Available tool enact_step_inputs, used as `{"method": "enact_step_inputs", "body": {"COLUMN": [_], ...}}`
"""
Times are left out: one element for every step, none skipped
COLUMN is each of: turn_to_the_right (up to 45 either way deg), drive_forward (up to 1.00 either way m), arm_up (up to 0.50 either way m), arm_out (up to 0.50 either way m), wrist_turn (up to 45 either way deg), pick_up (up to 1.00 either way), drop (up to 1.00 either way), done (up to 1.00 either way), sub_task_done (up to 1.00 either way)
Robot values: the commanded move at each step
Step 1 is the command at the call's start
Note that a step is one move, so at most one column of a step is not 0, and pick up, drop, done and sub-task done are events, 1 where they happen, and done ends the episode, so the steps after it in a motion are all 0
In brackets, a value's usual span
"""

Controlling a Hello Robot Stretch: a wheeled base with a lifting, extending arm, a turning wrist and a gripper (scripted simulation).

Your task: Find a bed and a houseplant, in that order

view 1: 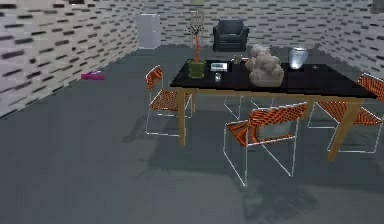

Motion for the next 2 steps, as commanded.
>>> {"method": "enact_step_inputs", "body": {"turn_to_the_right": [0.0, 0.0], "drive_forward": [0.95, 0.0], "arm_up": [0.0, 0.0], "arm_out": [0.0, 0.0], "wrist_turn": [0.0, 0.0], "pick_up": [0.0, 0.0], "drop": [0.0, 0.0], "done": [0.0, 1.0], "sub_task_done": [0.0, 0.0]}}
